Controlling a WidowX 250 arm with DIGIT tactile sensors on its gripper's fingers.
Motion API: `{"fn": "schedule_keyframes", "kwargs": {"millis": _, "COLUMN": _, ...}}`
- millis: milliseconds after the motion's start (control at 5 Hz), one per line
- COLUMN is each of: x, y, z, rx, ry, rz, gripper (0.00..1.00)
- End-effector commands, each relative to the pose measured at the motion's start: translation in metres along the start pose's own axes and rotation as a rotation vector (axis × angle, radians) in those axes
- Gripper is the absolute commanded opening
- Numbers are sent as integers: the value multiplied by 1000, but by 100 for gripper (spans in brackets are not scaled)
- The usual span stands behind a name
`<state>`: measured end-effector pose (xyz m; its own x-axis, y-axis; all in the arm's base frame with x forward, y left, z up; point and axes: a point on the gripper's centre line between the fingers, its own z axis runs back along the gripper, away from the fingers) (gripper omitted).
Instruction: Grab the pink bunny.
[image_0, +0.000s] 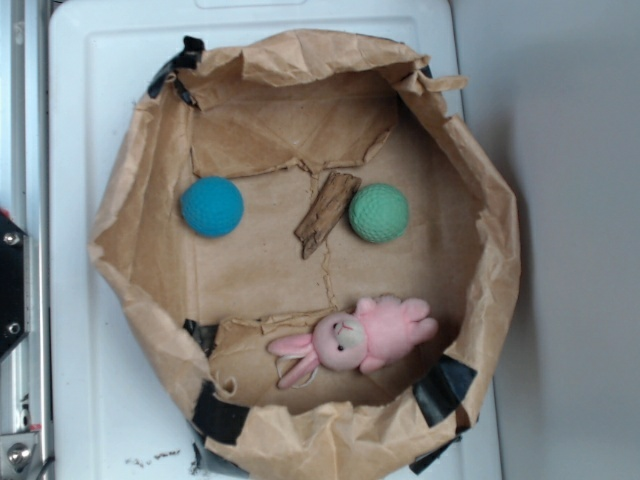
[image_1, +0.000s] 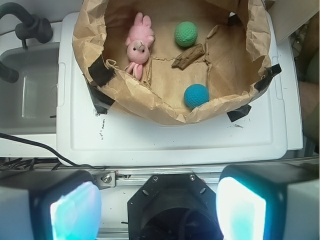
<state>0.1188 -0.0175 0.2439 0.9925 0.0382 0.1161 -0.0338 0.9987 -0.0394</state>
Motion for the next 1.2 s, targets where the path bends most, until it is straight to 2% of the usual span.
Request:
{"fn": "schedule_keyframes", "kwargs": {"millis": 0, "x": 0, "y": 0, "z": 0, "rx": 0, "ry": 0, "rz": 0, "gripper": 100}}
{"fn": "schedule_keyframes", "kwargs": {"millis": 400, "x": 42, "y": -11, "z": -24, "rx": -45, "ry": -12, "rz": 72, "gripper": 100}}
{"fn": "schedule_keyframes", "kwargs": {"millis": 600, "x": 42, "y": 0, "z": -34, "rx": -3, "ry": -67, "rz": 141, "gripper": 100}}
{"fn": "schedule_keyframes", "kwargs": {"millis": 800, "x": 47, "y": 2, "z": -39, "rx": 24, "ry": -84, "rz": 195, "gripper": 100}}
{"fn": "schedule_keyframes", "kwargs": {"millis": 1000, "x": 52, "y": -6, "z": -49, "rx": 70, "ry": -87, "rz": 218, "gripper": 100}}
